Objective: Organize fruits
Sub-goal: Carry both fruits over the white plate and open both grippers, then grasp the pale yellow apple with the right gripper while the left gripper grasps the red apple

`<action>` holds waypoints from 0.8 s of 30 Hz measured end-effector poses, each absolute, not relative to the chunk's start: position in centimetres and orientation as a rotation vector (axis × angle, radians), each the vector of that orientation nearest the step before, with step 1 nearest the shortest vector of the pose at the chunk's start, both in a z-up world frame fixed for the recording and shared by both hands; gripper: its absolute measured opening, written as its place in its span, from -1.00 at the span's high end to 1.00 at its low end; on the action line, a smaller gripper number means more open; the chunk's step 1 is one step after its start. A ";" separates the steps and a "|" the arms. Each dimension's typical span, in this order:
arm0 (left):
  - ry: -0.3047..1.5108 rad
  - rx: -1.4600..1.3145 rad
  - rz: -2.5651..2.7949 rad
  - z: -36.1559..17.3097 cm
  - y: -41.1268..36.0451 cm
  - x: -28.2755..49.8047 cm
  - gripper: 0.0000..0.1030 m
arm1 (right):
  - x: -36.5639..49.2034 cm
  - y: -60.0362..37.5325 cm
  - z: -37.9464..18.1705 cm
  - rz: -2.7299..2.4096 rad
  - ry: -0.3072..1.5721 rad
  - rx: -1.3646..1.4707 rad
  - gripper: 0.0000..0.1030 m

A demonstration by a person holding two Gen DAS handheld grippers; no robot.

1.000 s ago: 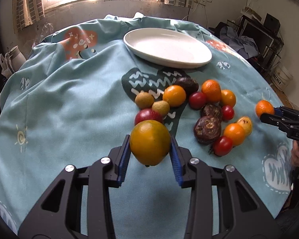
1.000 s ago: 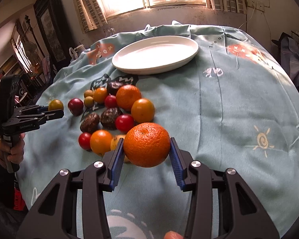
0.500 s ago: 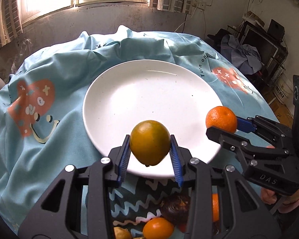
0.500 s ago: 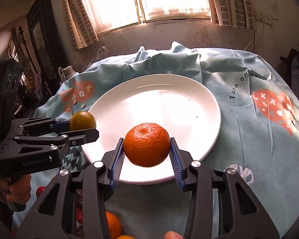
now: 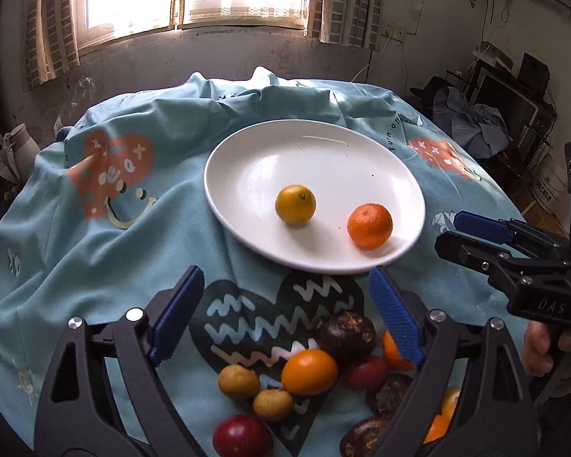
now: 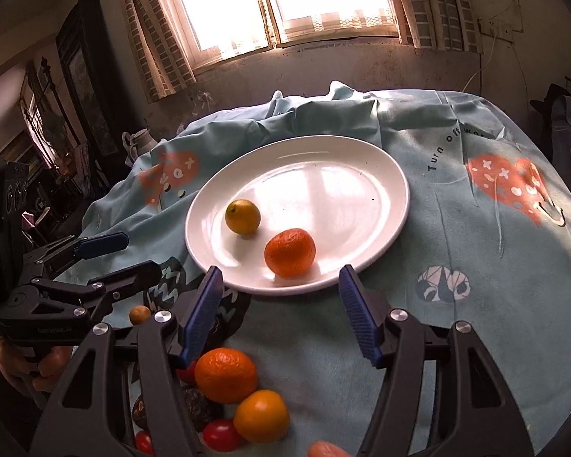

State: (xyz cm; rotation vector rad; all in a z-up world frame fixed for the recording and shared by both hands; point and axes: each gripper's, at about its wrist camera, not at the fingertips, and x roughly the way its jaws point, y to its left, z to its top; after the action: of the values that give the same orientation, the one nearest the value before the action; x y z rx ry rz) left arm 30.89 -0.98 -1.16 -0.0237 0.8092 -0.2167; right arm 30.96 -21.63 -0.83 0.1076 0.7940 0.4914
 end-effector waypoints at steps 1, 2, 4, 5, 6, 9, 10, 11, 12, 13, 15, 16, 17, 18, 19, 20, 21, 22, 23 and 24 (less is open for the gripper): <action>0.812 -0.022 -0.234 -1.2 -0.8 29.4 -0.75 | 29.7 -21.9 -0.9 0.497 0.805 0.108 -0.24; 0.810 -0.019 -0.251 -1.2 -0.7 28.0 -0.75 | 28.4 -22.1 -1.1 0.504 0.820 0.107 -0.24; 0.795 -0.014 -0.282 -1.4 -0.5 25.3 -0.79 | 25.7 -22.6 -1.7 0.522 0.845 0.109 -0.24; 0.790 -0.012 -0.294 -1.7 -0.4 24.0 -0.79 | 24.3 -22.8 -2.1 0.530 0.856 0.109 -0.24; 0.787 -0.012 -0.308 -2.0 -0.3 23.0 -0.80 | 22.9 -22.9 -2.5 0.535 0.864 0.101 -0.24; 0.793 -0.020 -0.332 -3.4 0.1 21.1 -0.80 | 19.5 -23.2 -3.7 0.515 0.883 0.076 -0.24; 0.806 -0.028 -0.334 -4.0 0.3 20.8 -0.80 | 18.9 -23.2 -4.1 0.504 0.894 0.077 -0.24; 0.827 -0.034 -0.326 -4.4 0.5 20.6 -0.80 | 18.5 -23.2 -4.4 0.497 0.902 0.084 -0.24; 0.832 -0.041 -0.324 -4.5 0.7 20.5 -0.80 | 18.2 -23.1 -4.6 0.498 0.908 0.089 -0.24; 0.828 -0.052 -0.324 -4.4 0.9 20.3 -0.80 | 18.1 -22.9 -4.6 0.499 0.909 0.087 -0.24; 0.815 -0.071 -0.322 -4.2 1.5 20.2 -0.80 | 18.0 -22.4 -4.6 0.495 0.899 0.066 -0.19; 0.808 -0.075 -0.313 -4.2 1.7 20.0 -0.80 | 18.0 -22.2 -4.6 0.497 0.896 0.061 -0.12; 0.804 -0.078 -0.306 -4.2 1.9 19.9 -0.80 | 18.2 -22.0 -4.7 0.495 0.900 0.055 -0.10; 0.803 -0.085 -0.302 -4.2 2.1 19.9 -0.80 | 18.3 -21.8 -4.8 0.489 0.908 0.051 -0.06; 0.804 -0.094 -0.302 -4.2 2.3 19.8 -0.80 | 18.5 -21.6 -5.1 0.485 0.917 0.046 -0.02; 0.805 -0.101 -0.302 -4.1 2.5 19.9 -0.80 | 18.6 -21.4 -5.2 0.487 0.924 0.044 -0.01; 0.803 -0.106 -0.301 -4.1 2.7 20.0 -0.80 | 18.7 -21.3 -5.4 0.491 0.930 0.044 -0.01; 0.800 -0.107 -0.296 -4.0 2.7 20.0 -0.80 | 18.8 -21.3 -5.5 0.490 0.934 0.043 0.01; 0.798 -0.106 -0.291 -3.9 2.7 20.0 -0.80 | 18.8 -21.3 -5.6 0.486 0.936 0.042 0.01; 0.797 -0.106 -0.291 -3.9 2.8 20.0 -0.80 | 18.9 -21.3 -5.6 0.483 0.939 0.043 0.01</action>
State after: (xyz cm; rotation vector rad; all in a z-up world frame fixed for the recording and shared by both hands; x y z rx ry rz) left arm 20.02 2.77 -3.93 -0.1063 0.7969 -0.2907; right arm 18.94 -21.32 -5.60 0.0427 0.9395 0.4832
